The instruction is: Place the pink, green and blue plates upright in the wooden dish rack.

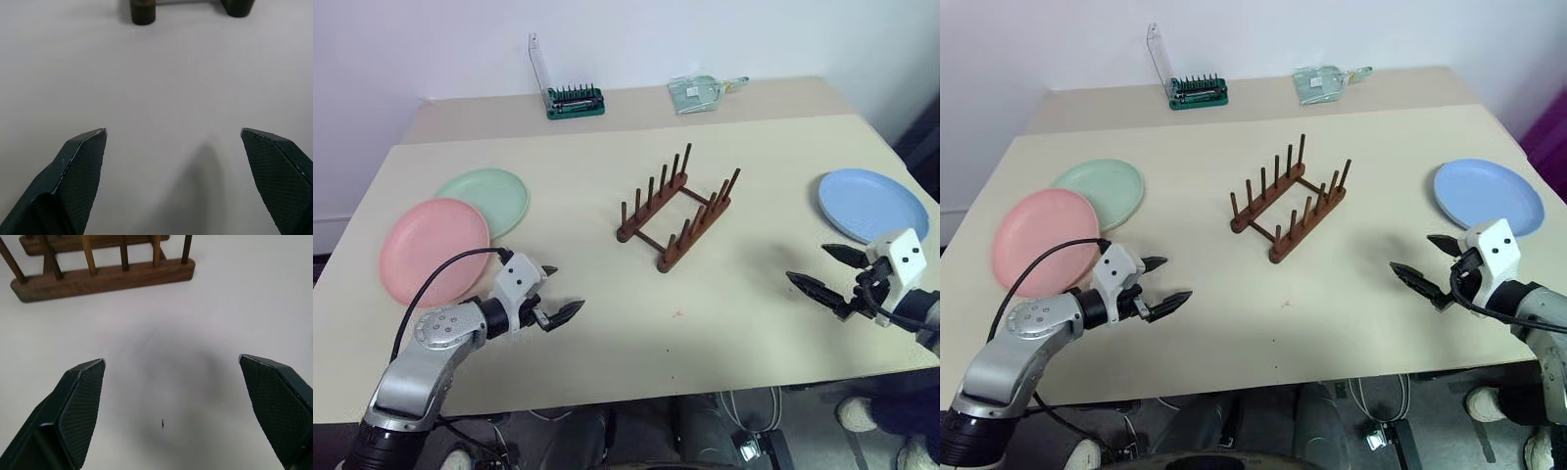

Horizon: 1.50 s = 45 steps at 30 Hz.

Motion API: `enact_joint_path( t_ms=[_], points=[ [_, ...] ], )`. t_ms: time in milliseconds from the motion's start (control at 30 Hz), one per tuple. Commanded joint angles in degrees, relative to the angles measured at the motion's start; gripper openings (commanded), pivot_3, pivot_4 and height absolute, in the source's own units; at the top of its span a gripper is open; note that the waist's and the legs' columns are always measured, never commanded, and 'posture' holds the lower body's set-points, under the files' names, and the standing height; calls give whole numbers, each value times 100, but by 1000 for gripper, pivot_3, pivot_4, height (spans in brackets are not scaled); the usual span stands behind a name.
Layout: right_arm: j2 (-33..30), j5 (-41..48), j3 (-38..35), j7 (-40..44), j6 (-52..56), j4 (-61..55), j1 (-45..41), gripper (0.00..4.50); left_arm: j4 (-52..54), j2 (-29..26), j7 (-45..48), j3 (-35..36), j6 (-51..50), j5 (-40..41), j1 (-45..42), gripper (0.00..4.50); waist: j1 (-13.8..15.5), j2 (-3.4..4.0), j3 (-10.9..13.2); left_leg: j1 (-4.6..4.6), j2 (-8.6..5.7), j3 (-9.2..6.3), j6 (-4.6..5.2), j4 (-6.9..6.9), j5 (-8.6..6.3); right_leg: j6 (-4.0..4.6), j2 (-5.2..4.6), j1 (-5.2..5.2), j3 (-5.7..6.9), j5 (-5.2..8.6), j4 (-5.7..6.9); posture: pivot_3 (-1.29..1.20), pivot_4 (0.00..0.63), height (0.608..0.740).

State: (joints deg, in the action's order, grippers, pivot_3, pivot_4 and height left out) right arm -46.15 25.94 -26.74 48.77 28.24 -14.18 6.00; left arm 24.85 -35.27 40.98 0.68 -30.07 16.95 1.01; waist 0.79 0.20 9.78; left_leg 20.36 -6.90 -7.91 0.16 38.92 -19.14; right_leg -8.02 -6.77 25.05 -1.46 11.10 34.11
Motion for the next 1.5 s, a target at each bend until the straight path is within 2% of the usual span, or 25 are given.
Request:
enact_joint_path(
  t_ms=[33,367,500,600,767,933,1033,1200,1233,1400,1500],
  points=[
    [-86,-88,60,-11,-206,43,-173,4470,194,22,-82,-100,47,-52,13,4500,-1,0,0,0,0,0,0,0,0,0,0,0,0,0,0,0,150,740],
    [-12,-340,489,-127,-340,-306,-158,4470,209,605,-567,-833,58,-339,-295,4500,12,0,0,2,-2,-1,-1,2,0,0,-1,0,0,0,0,0,150,740],
    [239,-474,811,-441,-367,-724,-53,4470,-75,1050,-877,-1611,-34,-827,-753,4500,27,-2,0,1,-3,-1,-2,4,1,-1,-1,-2,0,-1,0,0,150,740],
    [444,-544,1025,-608,-382,-1115,202,4470,-707,1729,-1283,-1998,-300,-1066,-1362,4500,79,-4,1,0,-6,-1,-29,6,16,-2,-3,-3,0,-1,0,0,150,740],
    [661,-746,1232,-983,-353,-1609,471,4470,-1883,2547,-1505,-2539,-394,-1418,-2246,4500,169,-3,1,1,-8,-1,-32,12,19,-3,-2,-5,0,-1,1,0,150,740],
    [812,-680,1149,-1224,-217,-1891,678,4470,-2918,3412,-1740,-2461,-663,-1374,-2869,4500,192,-7,0,0,-11,-6,-32,19,19,-5,-4,-13,1,0,-2,0,150,740],
    [788,-704,1159,-1238,-245,-1946,771,4500,-3089,3632,-1844,-2267,-780,-1324,-2996,3669,167,-7,-1,-3,-12,-8,-32,19,19,-10,-4,-17,2,2,-2,0,150,740],
    [724,-758,1127,-1230,-342,-1845,799,4500,-3015,3594,-1835,-2252,-880,-1422,-2972,1136,157,-6,-2,-5,-11,-8,-32,19,19,-12,-3,-17,2,4,0,0,150,740],
    [698,-785,1109,-1205,-389,-1801,813,4500,-3028,3529,-1807,-2275,-872,-1467,-2978,779,169,-6,-6,-6,-12,-8,-32,19,19,-12,-3,-17,2,4,0,0,150,740],
    [515,-901,994,-1033,-565,-1564,925,4500,-3184,2838,-1189,-2444,205,-1688,-3097,771,146,-6,-5,-13,-11,-8,-33,18,20,-13,-2,-24,2,5,0,0,150,740],
    [395,-864,921,-851,-586,-1492,1022,4500,-3274,2439,-365,-2422,1048,-1525,-3225,771,143,-6,-5,-13,-10,-6,-34,18,20,-13,-2,-23,2,5,0,0,150,740]
  ],
)
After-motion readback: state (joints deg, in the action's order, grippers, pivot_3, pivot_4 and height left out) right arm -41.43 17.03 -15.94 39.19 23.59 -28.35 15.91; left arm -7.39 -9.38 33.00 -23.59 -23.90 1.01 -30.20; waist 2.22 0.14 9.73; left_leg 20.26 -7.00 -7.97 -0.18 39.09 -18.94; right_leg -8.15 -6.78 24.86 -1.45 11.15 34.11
